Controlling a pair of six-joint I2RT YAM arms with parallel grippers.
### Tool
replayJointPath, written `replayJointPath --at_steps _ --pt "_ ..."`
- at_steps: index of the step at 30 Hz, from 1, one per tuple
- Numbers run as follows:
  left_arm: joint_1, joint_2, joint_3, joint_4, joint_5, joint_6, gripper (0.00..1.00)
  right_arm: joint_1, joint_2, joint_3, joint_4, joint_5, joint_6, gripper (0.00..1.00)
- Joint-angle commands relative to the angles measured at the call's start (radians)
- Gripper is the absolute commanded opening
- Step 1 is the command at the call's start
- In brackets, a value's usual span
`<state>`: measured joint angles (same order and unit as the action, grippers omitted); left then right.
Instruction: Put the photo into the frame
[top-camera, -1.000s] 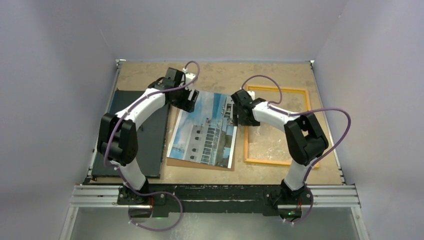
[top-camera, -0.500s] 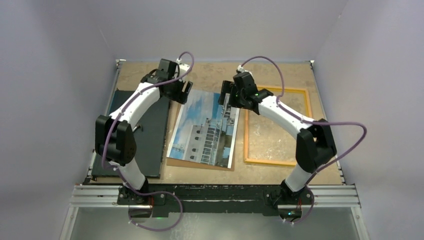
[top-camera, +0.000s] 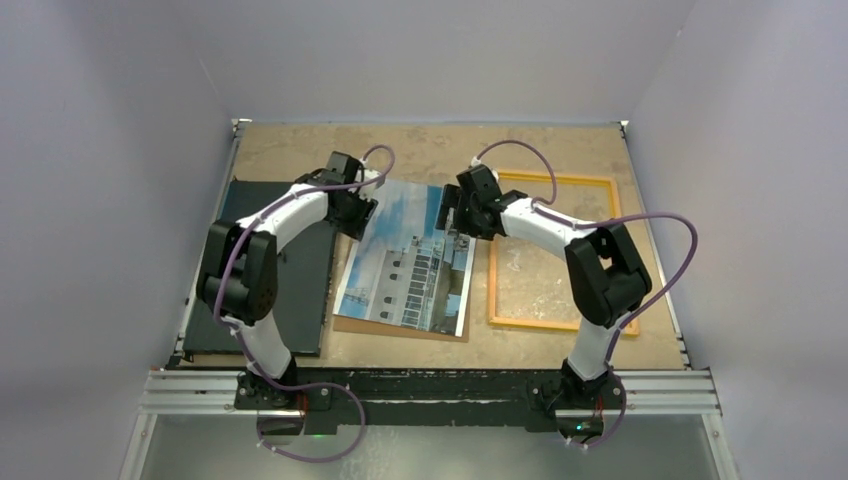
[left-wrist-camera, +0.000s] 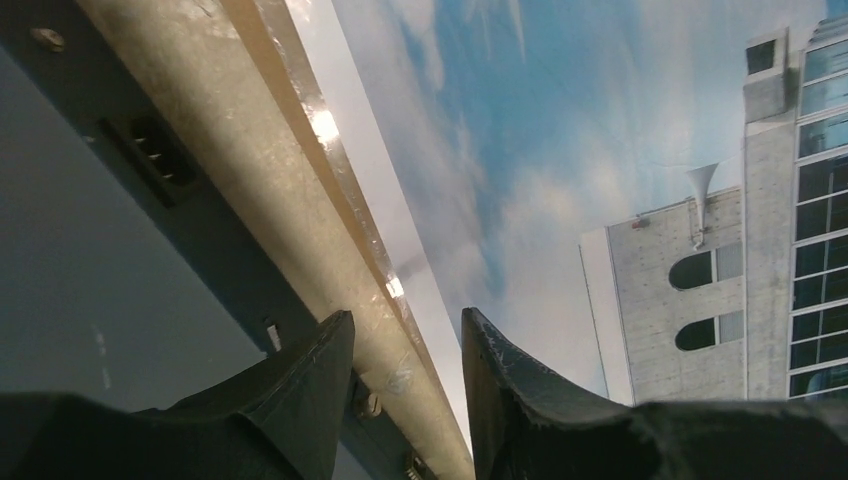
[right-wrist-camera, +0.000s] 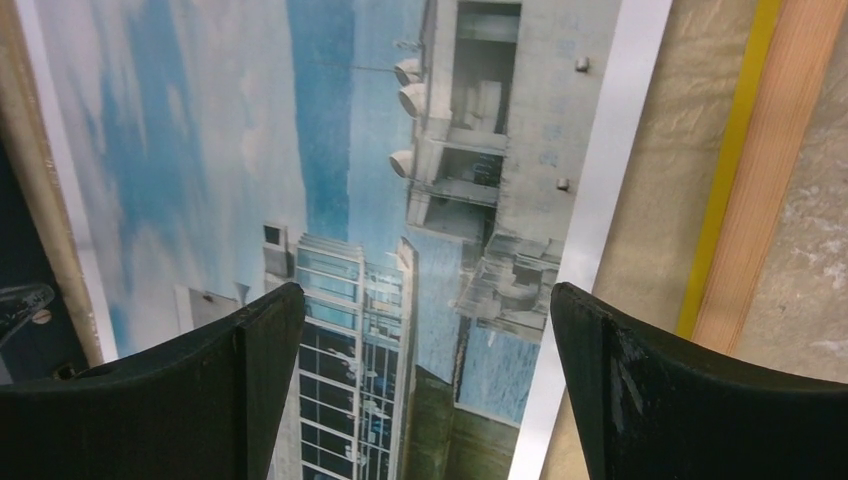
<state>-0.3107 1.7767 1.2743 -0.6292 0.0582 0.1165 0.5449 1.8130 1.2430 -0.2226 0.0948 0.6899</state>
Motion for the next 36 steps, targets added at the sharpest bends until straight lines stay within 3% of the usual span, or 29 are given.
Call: replayJointPath --at_steps 1,28,36 --pt "0.001 0.039 -0.046 0.076 0.025 0.008 0.41 0.006 0.008 -0.039 0.011 0.026 0.041 0.94" --pt "0.001 0.125 -0.088 0.119 0.049 0.019 0.31 -0.039 0.057 -0.111 0.045 0.037 0.034 0.97" --pt "0.002 0.087 0.062 0.007 0.075 0.029 0.42 -0.040 0.062 -0.108 0.045 0.039 0.033 0.97"
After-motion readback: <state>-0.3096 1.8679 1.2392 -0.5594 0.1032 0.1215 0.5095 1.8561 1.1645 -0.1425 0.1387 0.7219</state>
